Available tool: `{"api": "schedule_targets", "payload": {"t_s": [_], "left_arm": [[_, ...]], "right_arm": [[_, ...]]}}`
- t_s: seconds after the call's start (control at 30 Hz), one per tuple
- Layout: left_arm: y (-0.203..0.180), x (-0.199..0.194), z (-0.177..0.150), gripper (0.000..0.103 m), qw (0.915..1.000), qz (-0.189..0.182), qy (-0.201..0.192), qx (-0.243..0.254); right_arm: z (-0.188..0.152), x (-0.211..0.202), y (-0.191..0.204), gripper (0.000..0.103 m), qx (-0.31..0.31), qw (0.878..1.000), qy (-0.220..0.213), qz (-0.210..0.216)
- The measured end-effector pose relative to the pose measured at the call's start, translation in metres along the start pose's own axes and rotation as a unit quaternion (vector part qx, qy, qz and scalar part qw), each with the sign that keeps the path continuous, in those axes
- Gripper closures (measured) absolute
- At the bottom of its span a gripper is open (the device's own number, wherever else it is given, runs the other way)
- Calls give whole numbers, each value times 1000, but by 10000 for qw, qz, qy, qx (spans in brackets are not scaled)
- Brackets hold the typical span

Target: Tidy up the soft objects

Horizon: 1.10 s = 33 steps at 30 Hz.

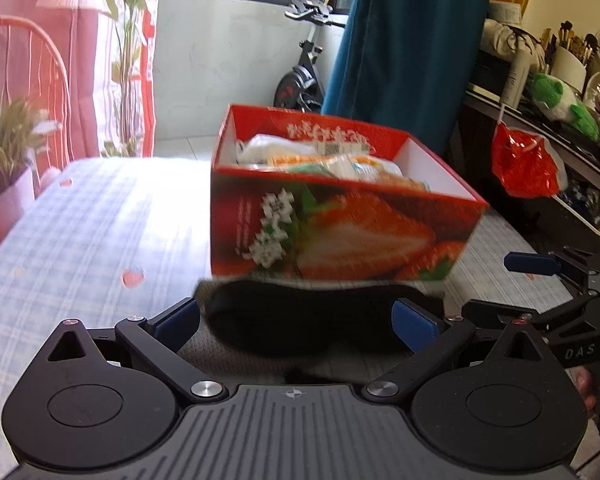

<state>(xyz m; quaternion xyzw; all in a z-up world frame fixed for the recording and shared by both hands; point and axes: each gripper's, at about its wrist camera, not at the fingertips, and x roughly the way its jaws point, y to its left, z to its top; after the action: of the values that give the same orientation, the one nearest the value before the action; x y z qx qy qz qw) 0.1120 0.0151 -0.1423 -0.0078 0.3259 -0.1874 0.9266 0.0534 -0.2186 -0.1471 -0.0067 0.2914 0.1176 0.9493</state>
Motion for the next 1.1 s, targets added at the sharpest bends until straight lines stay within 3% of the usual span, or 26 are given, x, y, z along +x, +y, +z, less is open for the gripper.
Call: {"api": "schedule_targets", "payload": {"t_s": [0.37,0.63,0.77,0.9,1.1], "left_arm": [[-8,2,-36,0,9992,-183,334,-83],[-5,16,-44,2,9974,-414,535,-264],[-3,29,-42,11,9965,-448,616,-347],[1,46,-42,22,9947,-507,770,-453],[8,60,-51,49,9914,-654,951,-616]], "right_arm": [[-34,-7,11,1,-258,9983,469,227],[-61,-1,33,23,-503,9932,954,427],[-70,8,30,28,-411,9917,1126,463],[-73,14,23,40,-279,9914,1205,428],[-74,20,9,53,-144,9923,1163,403]]}}
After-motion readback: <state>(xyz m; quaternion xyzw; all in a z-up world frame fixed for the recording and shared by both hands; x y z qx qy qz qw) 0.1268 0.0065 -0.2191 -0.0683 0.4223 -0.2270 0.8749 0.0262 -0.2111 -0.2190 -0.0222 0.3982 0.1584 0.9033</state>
